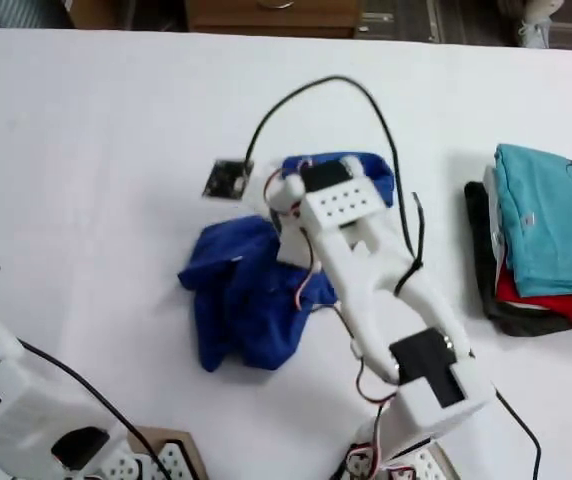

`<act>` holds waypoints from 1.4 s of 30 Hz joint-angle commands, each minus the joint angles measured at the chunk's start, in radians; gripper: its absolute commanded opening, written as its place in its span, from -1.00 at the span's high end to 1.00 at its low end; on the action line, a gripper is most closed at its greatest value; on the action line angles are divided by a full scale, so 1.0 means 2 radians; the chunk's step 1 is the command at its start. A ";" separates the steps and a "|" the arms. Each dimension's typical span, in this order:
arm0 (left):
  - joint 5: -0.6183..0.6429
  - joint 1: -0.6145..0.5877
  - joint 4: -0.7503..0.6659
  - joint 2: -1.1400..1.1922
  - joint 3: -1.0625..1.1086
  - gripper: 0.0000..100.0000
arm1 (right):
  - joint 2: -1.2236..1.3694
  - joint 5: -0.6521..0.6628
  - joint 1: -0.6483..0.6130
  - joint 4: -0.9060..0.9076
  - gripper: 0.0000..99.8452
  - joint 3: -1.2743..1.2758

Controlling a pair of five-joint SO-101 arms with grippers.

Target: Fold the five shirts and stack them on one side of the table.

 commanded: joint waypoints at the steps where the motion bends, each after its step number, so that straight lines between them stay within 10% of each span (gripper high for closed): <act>1: 0.004 0.005 -0.002 -0.005 -0.002 0.48 | 0.013 0.001 0.021 0.010 0.48 -0.071; 16: 0.005 0.012 -0.002 -0.005 -0.002 0.48 | 0.016 0.040 0.066 0.145 0.48 -0.180; 26: 0.005 0.012 0.009 -0.006 -0.002 0.48 | 0.028 0.130 0.031 0.084 0.48 -0.116; 42: 0.005 0.012 0.015 -0.005 -0.002 0.48 | 0.112 0.097 -0.028 0.048 0.48 -0.225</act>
